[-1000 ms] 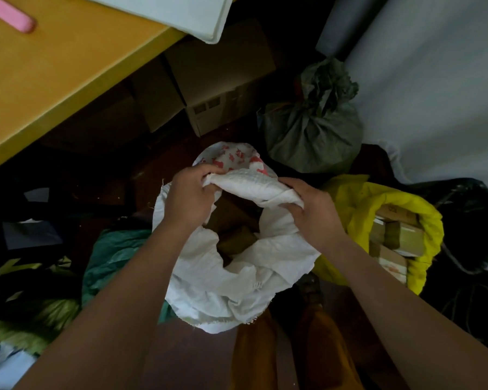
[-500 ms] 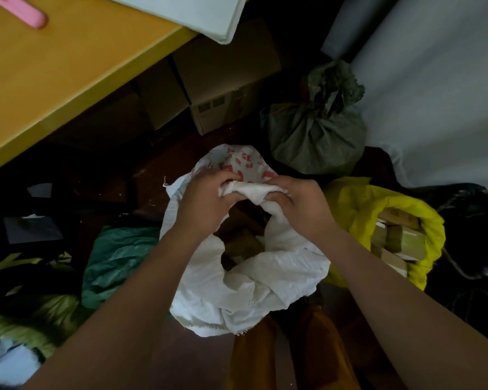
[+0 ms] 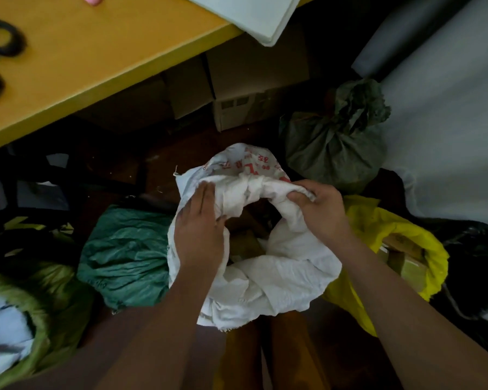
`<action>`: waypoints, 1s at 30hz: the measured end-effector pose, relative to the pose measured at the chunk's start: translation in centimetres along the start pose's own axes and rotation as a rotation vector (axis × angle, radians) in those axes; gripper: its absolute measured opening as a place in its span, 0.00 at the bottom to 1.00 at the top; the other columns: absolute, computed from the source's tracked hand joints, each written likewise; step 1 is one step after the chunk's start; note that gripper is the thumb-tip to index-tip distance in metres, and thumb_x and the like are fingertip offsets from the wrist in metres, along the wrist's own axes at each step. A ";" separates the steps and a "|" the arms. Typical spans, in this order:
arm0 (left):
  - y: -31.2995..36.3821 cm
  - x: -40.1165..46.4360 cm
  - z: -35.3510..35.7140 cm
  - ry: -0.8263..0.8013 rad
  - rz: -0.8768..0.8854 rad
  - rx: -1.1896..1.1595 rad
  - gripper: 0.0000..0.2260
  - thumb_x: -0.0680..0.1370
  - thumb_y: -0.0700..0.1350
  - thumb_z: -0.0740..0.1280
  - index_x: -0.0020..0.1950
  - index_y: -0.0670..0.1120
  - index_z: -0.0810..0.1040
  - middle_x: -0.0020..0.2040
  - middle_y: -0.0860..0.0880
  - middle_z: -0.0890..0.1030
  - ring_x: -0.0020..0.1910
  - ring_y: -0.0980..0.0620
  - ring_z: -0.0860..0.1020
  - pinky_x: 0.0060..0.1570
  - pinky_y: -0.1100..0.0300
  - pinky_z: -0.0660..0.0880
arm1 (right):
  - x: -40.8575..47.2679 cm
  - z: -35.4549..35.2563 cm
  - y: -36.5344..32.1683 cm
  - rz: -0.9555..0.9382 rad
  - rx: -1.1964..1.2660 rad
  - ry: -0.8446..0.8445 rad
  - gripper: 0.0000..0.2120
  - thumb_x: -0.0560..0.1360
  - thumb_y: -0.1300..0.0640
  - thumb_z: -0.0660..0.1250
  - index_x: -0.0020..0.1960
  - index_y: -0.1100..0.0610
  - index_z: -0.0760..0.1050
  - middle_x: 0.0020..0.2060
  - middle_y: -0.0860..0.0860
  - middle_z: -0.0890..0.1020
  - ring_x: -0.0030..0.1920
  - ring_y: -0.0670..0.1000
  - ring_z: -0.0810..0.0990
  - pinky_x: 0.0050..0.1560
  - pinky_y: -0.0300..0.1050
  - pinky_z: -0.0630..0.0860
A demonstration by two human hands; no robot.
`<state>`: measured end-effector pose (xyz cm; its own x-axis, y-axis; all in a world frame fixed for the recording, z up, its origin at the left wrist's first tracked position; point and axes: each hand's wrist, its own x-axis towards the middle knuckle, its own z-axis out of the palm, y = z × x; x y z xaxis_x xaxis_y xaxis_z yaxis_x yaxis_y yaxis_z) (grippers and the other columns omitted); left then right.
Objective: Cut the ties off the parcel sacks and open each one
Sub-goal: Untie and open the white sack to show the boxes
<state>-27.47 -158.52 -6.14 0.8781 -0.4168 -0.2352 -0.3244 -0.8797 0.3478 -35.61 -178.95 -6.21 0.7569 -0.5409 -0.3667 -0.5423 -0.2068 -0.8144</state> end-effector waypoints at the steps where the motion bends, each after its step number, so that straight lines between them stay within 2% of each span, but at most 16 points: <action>1: -0.4 0.5 0.0 0.023 -0.009 -0.106 0.21 0.76 0.41 0.68 0.69 0.44 0.72 0.66 0.44 0.75 0.62 0.42 0.75 0.61 0.50 0.71 | 0.3 -0.6 0.2 0.032 0.062 0.006 0.09 0.76 0.66 0.68 0.54 0.57 0.81 0.41 0.43 0.81 0.39 0.31 0.79 0.41 0.24 0.71; 2: -0.9 1.0 -0.1 0.042 -0.026 -0.190 0.16 0.76 0.39 0.67 0.63 0.43 0.77 0.59 0.43 0.80 0.54 0.43 0.78 0.53 0.53 0.74 | 0.6 -1.2 0.4 0.059 0.105 0.021 0.09 0.76 0.66 0.68 0.52 0.56 0.81 0.40 0.44 0.81 0.37 0.31 0.79 0.39 0.24 0.71; 4: -1.6 1.9 -0.4 0.053 -0.059 -0.319 0.05 0.76 0.38 0.68 0.50 0.42 0.82 0.45 0.44 0.83 0.41 0.49 0.80 0.42 0.63 0.72 | 1.0 -2.2 1.0 0.093 0.133 0.048 0.08 0.76 0.66 0.67 0.50 0.56 0.80 0.40 0.46 0.82 0.36 0.32 0.79 0.39 0.26 0.73; 6: -2.0 2.5 -0.5 0.007 -0.137 -0.478 0.05 0.75 0.39 0.70 0.40 0.43 0.81 0.36 0.47 0.82 0.33 0.57 0.77 0.33 0.71 0.67 | 1.2 -2.2 1.3 0.120 0.115 0.041 0.06 0.77 0.65 0.67 0.50 0.56 0.80 0.41 0.47 0.81 0.39 0.36 0.79 0.40 0.29 0.73; 8: -2.0 2.9 -0.6 -0.055 -0.237 -0.613 0.07 0.75 0.38 0.71 0.37 0.40 0.80 0.33 0.44 0.81 0.32 0.54 0.76 0.31 0.66 0.69 | 1.3 -1.7 1.3 0.093 -0.039 0.013 0.07 0.79 0.62 0.65 0.54 0.56 0.79 0.45 0.49 0.81 0.47 0.45 0.80 0.44 0.32 0.71; 11: -1.8 3.0 -0.5 -0.110 -0.286 -0.688 0.08 0.75 0.37 0.70 0.36 0.42 0.79 0.32 0.46 0.78 0.31 0.54 0.73 0.31 0.63 0.69 | 1.2 -1.1 0.5 -0.213 -0.367 -0.042 0.22 0.77 0.63 0.64 0.70 0.56 0.69 0.62 0.53 0.76 0.63 0.52 0.72 0.62 0.36 0.65; 13: -1.5 3.2 -0.5 -0.144 -0.291 -0.693 0.09 0.76 0.38 0.69 0.36 0.44 0.78 0.31 0.48 0.77 0.30 0.56 0.73 0.30 0.65 0.69 | 1.5 -0.6 -0.7 -0.439 -0.488 -0.154 0.34 0.72 0.59 0.68 0.76 0.50 0.60 0.72 0.50 0.68 0.72 0.53 0.65 0.73 0.50 0.61; 15: -1.1 3.5 -0.6 -0.176 -0.278 -0.693 0.11 0.76 0.37 0.69 0.34 0.45 0.76 0.30 0.51 0.75 0.29 0.56 0.71 0.29 0.66 0.68 | 1.8 0.3 -1.9 -0.594 -0.685 -0.261 0.39 0.72 0.52 0.69 0.77 0.44 0.54 0.76 0.46 0.60 0.77 0.52 0.57 0.76 0.62 0.52; 17: -0.6 3.7 -0.7 -0.219 -0.254 -0.704 0.10 0.75 0.36 0.69 0.35 0.43 0.77 0.31 0.49 0.76 0.31 0.54 0.73 0.33 0.62 0.70 | 2.3 1.4 -2.6 -0.704 -0.861 -0.337 0.38 0.73 0.46 0.69 0.77 0.41 0.53 0.78 0.45 0.56 0.78 0.51 0.53 0.76 0.62 0.44; 18: -0.5 3.9 -0.8 -0.241 -0.250 -0.729 0.07 0.75 0.35 0.69 0.37 0.39 0.78 0.34 0.45 0.78 0.34 0.51 0.75 0.37 0.59 0.71 | 2.6 2.0 -2.9 -0.724 -0.924 -0.383 0.38 0.73 0.45 0.68 0.77 0.40 0.53 0.78 0.45 0.55 0.78 0.51 0.53 0.76 0.62 0.45; 19: -0.6 4.1 -0.9 -0.260 -0.254 -0.765 0.03 0.75 0.33 0.69 0.41 0.35 0.79 0.38 0.40 0.80 0.37 0.48 0.77 0.40 0.56 0.73 | 2.9 2.5 -3.0 -0.719 -0.962 -0.430 0.37 0.74 0.45 0.68 0.77 0.40 0.53 0.78 0.45 0.55 0.78 0.51 0.54 0.76 0.62 0.47; 21: -1.1 4.2 -1.0 -0.298 -0.289 -0.825 0.04 0.74 0.33 0.69 0.47 0.32 0.80 0.43 0.37 0.82 0.40 0.47 0.79 0.42 0.55 0.75 | 3.4 3.1 -3.0 -0.675 -0.952 -0.485 0.34 0.75 0.47 0.68 0.77 0.40 0.56 0.77 0.45 0.61 0.75 0.51 0.62 0.73 0.57 0.58; 24: -1.6 3.9 -1.0 -0.318 -0.319 -0.886 0.06 0.72 0.33 0.72 0.48 0.34 0.81 0.43 0.40 0.82 0.39 0.54 0.80 0.40 0.62 0.77 | 4.1 3.3 -2.9 -0.643 -0.778 -0.484 0.23 0.78 0.51 0.67 0.72 0.43 0.69 0.65 0.51 0.78 0.64 0.55 0.76 0.61 0.50 0.71; 26: -1.2 3.5 -0.9 -0.231 -0.366 -0.958 0.11 0.69 0.32 0.74 0.50 0.35 0.79 0.45 0.42 0.79 0.42 0.56 0.79 0.44 0.62 0.76 | 4.6 3.4 -2.9 -0.550 -0.658 -0.534 0.19 0.77 0.52 0.67 0.67 0.44 0.74 0.63 0.50 0.80 0.63 0.54 0.77 0.60 0.48 0.73; 28: -1.1 3.0 -0.6 -0.068 -0.352 -0.787 0.16 0.67 0.36 0.77 0.52 0.41 0.77 0.51 0.45 0.72 0.51 0.52 0.73 0.51 0.63 0.70 | 5.2 3.5 -2.7 -0.458 -0.571 -0.590 0.16 0.76 0.51 0.68 0.64 0.44 0.77 0.63 0.48 0.79 0.65 0.52 0.75 0.63 0.50 0.72; 30: -0.9 2.1 -0.8 0.121 -0.271 -0.408 0.16 0.67 0.44 0.78 0.49 0.46 0.77 0.53 0.47 0.68 0.53 0.50 0.67 0.54 0.59 0.67 | 5.6 3.8 -2.7 -0.370 -0.473 -0.600 0.14 0.76 0.50 0.69 0.61 0.44 0.80 0.61 0.46 0.81 0.64 0.50 0.76 0.64 0.52 0.73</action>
<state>-25.05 -158.40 -6.21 0.9540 -0.1347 -0.2679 0.0639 -0.7816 0.6205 -28.55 -178.36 -7.78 0.9086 0.1251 -0.3985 -0.2157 -0.6764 -0.7042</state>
